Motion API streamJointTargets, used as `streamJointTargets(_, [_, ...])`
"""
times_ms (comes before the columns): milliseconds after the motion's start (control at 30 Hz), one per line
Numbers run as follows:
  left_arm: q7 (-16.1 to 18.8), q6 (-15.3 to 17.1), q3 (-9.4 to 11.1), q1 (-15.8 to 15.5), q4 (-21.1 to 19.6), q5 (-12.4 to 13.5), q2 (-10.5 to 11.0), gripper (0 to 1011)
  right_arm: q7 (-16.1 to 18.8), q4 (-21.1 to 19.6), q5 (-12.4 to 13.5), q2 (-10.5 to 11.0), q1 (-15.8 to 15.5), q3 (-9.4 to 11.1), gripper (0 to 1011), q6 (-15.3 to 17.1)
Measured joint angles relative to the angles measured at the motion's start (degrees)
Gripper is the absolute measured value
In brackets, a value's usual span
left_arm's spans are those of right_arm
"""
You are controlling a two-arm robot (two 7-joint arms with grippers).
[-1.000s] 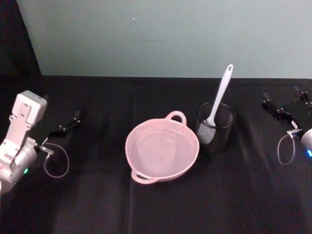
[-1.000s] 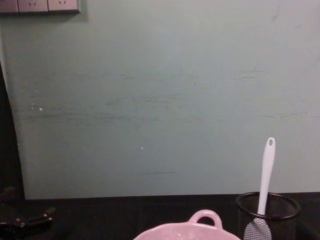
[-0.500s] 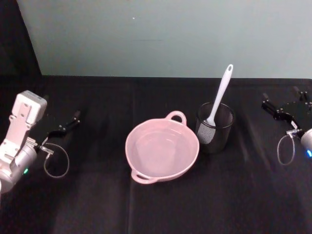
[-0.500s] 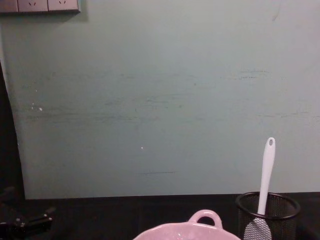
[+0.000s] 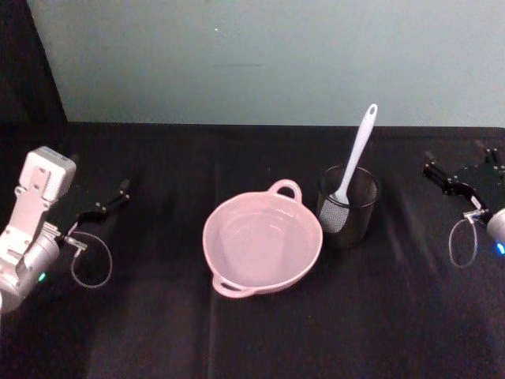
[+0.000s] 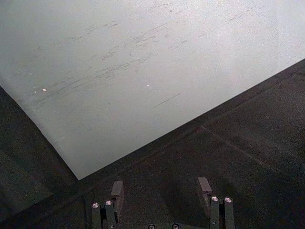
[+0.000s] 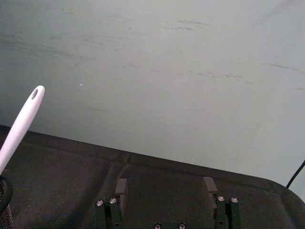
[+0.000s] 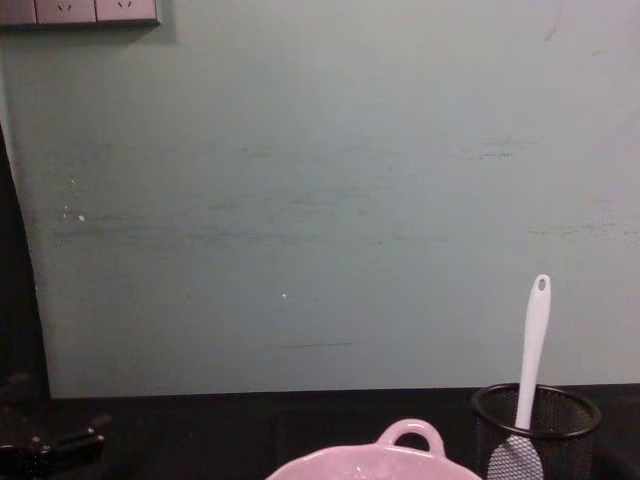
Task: Use the one hand to pick up the spoon and stir the clear water in the bowl.
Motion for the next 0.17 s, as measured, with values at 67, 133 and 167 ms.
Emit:
streamJointTargets(67, [0.0, 0.0, 0.0, 0.0, 0.0, 0.0, 0.0, 1011, 0.0, 0.0, 0.0, 0.0, 0.0, 0.0, 1003, 0.0])
streamJointTargets(133, [0.0, 0.0, 0.0, 0.0, 0.0, 0.0, 0.0, 1011, 0.0, 0.0, 0.0, 0.0, 0.0, 0.0, 1003, 0.0])
streamJointTargets(167, [0.0, 0.0, 0.0, 0.0, 0.0, 0.0, 0.0, 1011, 0.0, 0.0, 0.0, 0.0, 0.0, 0.0, 1002, 0.0])
